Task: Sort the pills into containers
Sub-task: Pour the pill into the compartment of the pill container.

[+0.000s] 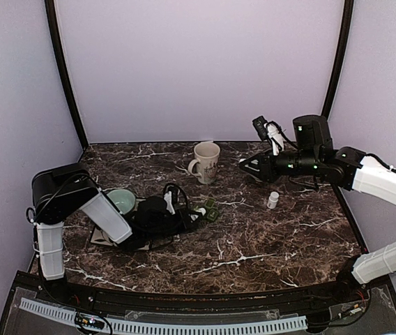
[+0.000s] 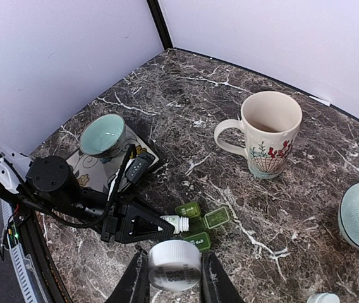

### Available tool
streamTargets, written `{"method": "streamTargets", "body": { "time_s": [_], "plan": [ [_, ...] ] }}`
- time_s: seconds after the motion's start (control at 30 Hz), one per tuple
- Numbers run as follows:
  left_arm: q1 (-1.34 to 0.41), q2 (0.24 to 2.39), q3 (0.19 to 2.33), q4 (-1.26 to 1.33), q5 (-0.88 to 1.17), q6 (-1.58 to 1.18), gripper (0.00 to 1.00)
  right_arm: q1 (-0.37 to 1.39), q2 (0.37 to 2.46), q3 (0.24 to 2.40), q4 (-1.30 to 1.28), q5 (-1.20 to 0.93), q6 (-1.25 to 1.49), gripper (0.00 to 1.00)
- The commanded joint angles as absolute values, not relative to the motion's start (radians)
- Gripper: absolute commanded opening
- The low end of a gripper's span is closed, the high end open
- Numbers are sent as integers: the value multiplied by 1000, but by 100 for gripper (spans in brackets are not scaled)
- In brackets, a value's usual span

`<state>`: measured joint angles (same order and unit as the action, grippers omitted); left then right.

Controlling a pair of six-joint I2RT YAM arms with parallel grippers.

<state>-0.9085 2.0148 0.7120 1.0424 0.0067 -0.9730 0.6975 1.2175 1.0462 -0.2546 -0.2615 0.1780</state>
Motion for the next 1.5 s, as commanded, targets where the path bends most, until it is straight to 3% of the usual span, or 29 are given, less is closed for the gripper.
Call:
{"method": "streamTargets", "body": {
  "time_s": [0.0,1.47],
  "plan": [
    [-916,1968,736,1003,-8,-948,0,690,1221,1057,-229,-269,185,0],
    [-930,1895,813,793,-44,-891,0,690,1229,1063,-231,-273,187,0]
  ]
}}
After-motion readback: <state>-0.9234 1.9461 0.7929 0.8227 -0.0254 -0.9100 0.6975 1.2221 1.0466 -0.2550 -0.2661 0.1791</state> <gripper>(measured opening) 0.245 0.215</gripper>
